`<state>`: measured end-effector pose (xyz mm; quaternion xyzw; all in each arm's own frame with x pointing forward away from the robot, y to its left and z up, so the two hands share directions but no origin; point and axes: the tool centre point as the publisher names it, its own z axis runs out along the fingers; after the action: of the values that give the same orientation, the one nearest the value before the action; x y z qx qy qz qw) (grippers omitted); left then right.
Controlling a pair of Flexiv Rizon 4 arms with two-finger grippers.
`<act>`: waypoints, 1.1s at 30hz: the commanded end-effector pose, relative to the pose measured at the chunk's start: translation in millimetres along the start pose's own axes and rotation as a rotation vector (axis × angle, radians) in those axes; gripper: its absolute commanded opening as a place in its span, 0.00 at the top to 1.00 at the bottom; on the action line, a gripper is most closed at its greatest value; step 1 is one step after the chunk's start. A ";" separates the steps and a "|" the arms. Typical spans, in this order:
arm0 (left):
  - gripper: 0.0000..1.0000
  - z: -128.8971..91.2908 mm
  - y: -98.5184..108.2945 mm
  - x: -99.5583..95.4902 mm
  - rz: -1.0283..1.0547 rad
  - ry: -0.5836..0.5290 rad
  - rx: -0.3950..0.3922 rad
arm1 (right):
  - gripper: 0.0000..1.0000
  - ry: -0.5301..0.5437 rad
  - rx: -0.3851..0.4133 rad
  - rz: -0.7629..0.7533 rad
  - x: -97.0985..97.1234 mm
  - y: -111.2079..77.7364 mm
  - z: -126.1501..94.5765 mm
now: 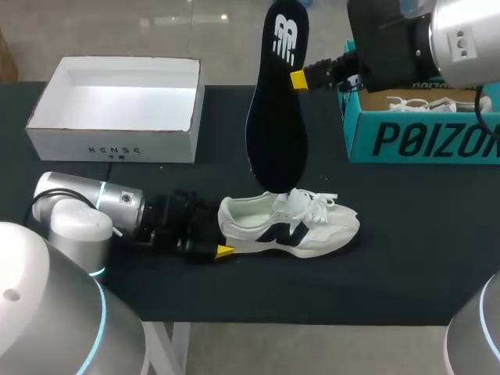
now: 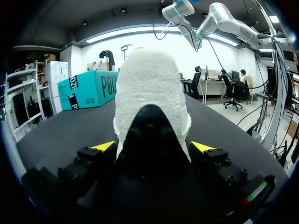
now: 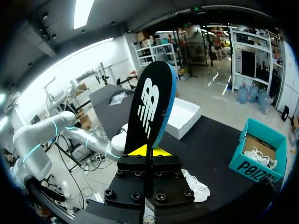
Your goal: Take the shoe out of the shoebox, open the shoe tongue, remove and reinsert the insole, then place the shoe into the shoebox
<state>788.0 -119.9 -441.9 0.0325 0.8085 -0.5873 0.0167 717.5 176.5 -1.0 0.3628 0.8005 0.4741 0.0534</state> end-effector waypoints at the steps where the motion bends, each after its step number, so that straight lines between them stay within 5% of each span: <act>1: 0.00 -2.7 1.9 5.3 0.015 -0.012 -0.024 | 1.00 -0.002 0.001 0.002 0.6 1.3 4.5; 7: 0.00 -1.3 4.8 -1.1 0.032 -0.013 -0.091 | 1.00 -0.002 0.001 0.002 0.6 1.3 4.5; 16: 0.00 -21.6 11.9 -34.4 0.083 -0.122 -0.342 | 1.00 -0.002 0.001 0.002 0.6 1.3 4.5; 33: 0.00 -23.2 13.5 -36.0 0.048 -0.043 -0.365 | 1.00 -0.002 0.001 0.002 0.6 1.3 4.5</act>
<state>821.9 -95.3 -447.5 0.0366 0.8948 -0.4417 0.0541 718.0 177.6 -1.5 0.3629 0.8003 0.4743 0.0539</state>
